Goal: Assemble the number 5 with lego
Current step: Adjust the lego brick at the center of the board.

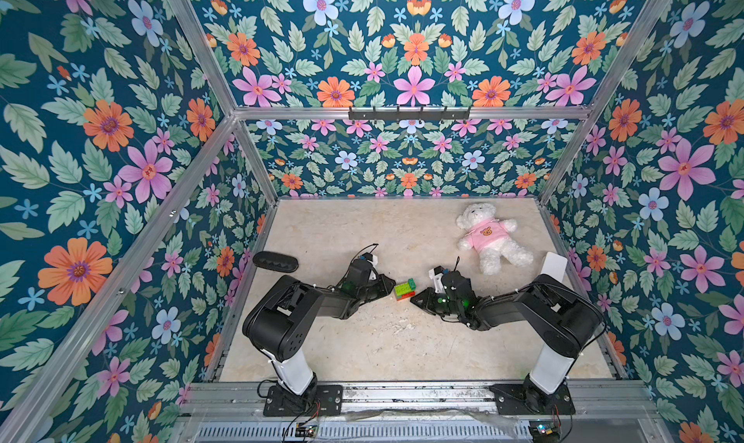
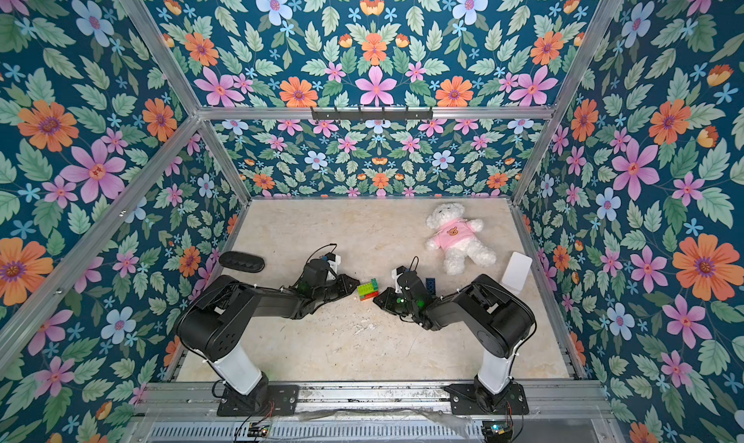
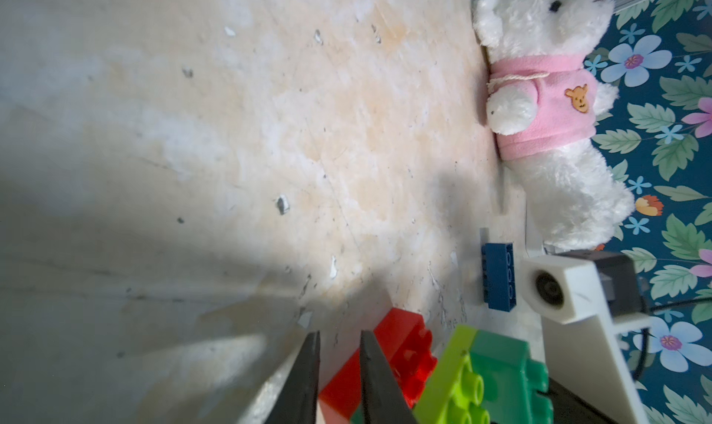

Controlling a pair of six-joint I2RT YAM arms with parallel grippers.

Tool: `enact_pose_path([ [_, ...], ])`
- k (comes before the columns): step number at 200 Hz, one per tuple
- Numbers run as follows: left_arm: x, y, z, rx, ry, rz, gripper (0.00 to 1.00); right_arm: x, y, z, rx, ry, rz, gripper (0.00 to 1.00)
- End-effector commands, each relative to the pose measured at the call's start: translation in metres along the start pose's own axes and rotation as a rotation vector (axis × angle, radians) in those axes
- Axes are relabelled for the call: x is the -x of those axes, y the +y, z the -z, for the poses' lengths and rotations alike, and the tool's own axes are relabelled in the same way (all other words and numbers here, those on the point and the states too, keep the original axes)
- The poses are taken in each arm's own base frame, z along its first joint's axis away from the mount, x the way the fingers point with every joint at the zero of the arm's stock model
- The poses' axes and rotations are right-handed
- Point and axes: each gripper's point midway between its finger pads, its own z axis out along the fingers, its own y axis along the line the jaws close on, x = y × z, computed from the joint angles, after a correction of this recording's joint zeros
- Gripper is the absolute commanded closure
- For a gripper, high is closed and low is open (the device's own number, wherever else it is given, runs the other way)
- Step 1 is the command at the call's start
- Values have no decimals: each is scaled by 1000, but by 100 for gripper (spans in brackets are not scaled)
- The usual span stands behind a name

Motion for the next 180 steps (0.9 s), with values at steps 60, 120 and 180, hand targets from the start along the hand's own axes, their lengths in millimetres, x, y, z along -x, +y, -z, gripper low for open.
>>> enact_pose_path([
  [60,-24,4,10,-64,2,53,78,30,-4,-16,7,-80,-31,80],
  [120,-41,-3,8,-83,20,64,78,44,-7,-24,-10,-82,-20,75],
  [180,-47,17,36,-15,-34,96,78,51,-27,21,-223,-153,92,60],
])
